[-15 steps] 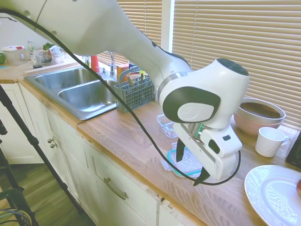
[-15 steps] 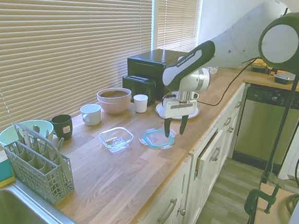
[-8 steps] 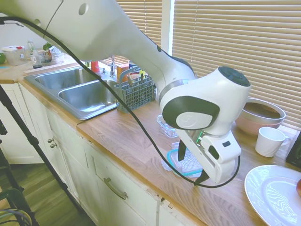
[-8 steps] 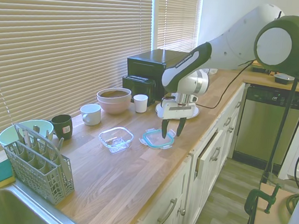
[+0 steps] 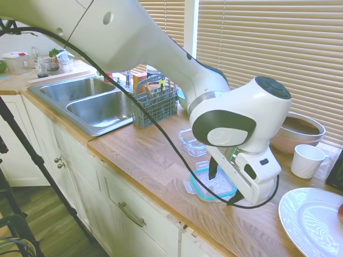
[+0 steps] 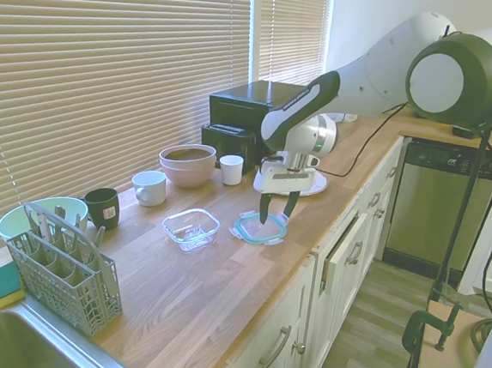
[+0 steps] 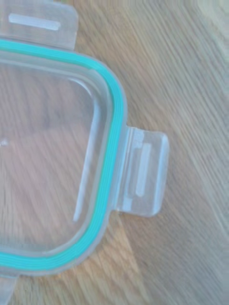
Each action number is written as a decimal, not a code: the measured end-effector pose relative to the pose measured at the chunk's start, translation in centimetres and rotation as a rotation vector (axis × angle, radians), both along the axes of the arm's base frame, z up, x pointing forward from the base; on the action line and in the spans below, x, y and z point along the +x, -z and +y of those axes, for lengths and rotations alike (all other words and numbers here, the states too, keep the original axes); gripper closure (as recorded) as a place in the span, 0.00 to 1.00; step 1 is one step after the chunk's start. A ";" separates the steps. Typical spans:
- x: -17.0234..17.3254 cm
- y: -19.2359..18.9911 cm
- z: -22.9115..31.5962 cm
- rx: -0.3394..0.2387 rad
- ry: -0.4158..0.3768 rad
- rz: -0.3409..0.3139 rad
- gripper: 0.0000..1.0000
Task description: Cover the lid of the food container
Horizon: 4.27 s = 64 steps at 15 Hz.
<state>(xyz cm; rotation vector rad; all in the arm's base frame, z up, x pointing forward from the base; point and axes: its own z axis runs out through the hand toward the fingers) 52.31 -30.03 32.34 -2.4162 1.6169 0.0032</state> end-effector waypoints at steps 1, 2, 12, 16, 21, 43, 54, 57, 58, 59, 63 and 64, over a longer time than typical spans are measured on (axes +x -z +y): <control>0.1 0.0 0.1 0.001 -0.003 0.000 0.00; 0.2 0.0 0.2 0.001 -0.004 0.000 0.00; 0.2 0.2 0.1 0.023 0.005 0.006 1.00; 0.0 0.5 -0.2 0.027 0.012 0.010 1.00; 0.0 0.8 -0.2 0.033 0.017 0.013 1.00; -0.6 -8.4 0.6 -0.011 0.007 -0.047 1.00; 1.5 -18.0 3.3 -0.069 -0.016 -0.064 1.00; 2.2 -19.6 4.2 -0.082 -0.025 -0.065 1.00; 2.3 -20.1 4.5 -0.085 -0.029 -0.064 1.00; 2.5 -20.5 4.7 -0.091 -0.031 -0.064 1.00; 3.4 -22.6 6.5 -0.109 -0.042 -0.063 1.00; 3.7 -23.2 7.3 -0.112 -0.048 -0.066 1.00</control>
